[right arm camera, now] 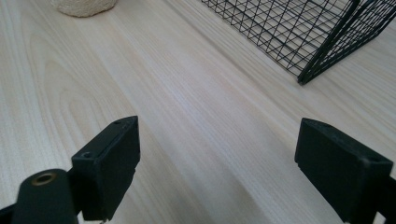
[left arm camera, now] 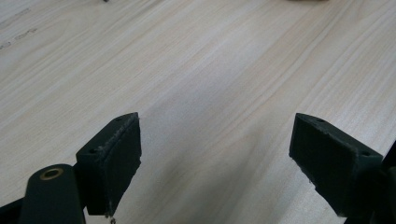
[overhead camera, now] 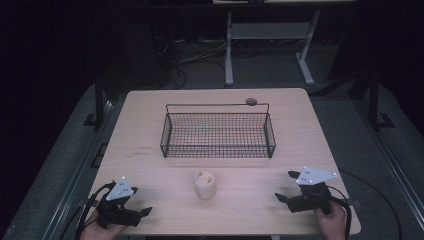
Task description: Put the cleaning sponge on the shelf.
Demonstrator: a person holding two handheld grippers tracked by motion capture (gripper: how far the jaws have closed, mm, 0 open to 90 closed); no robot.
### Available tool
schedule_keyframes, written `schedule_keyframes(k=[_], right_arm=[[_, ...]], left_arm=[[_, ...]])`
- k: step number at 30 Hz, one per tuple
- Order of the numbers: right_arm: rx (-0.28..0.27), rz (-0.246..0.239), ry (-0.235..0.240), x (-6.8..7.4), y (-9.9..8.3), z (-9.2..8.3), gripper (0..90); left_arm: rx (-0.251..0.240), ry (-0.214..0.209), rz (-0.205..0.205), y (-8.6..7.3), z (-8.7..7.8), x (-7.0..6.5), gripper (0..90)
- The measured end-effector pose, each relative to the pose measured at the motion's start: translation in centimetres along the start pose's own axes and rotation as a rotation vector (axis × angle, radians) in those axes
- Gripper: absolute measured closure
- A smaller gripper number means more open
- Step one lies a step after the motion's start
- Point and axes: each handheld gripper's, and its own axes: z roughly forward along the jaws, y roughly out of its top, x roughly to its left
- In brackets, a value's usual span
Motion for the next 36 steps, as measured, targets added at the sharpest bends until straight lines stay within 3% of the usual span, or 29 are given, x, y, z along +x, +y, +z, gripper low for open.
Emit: schedule_keyframes(k=[23, 36], right_arm=[[-0.009, 0.0, 0.001, -0.1, -0.2, -0.2, 13.5], [-0.014, 0.008, 0.006, -0.2, -0.3, -0.5, 13.5]], left_arm=[[0.027, -0.04, 0.058, 1.2, 0.6, -0.8, 16.4], [0.087, -0.069, 0.119, 3.2, 1.8, -1.5, 16.4]])
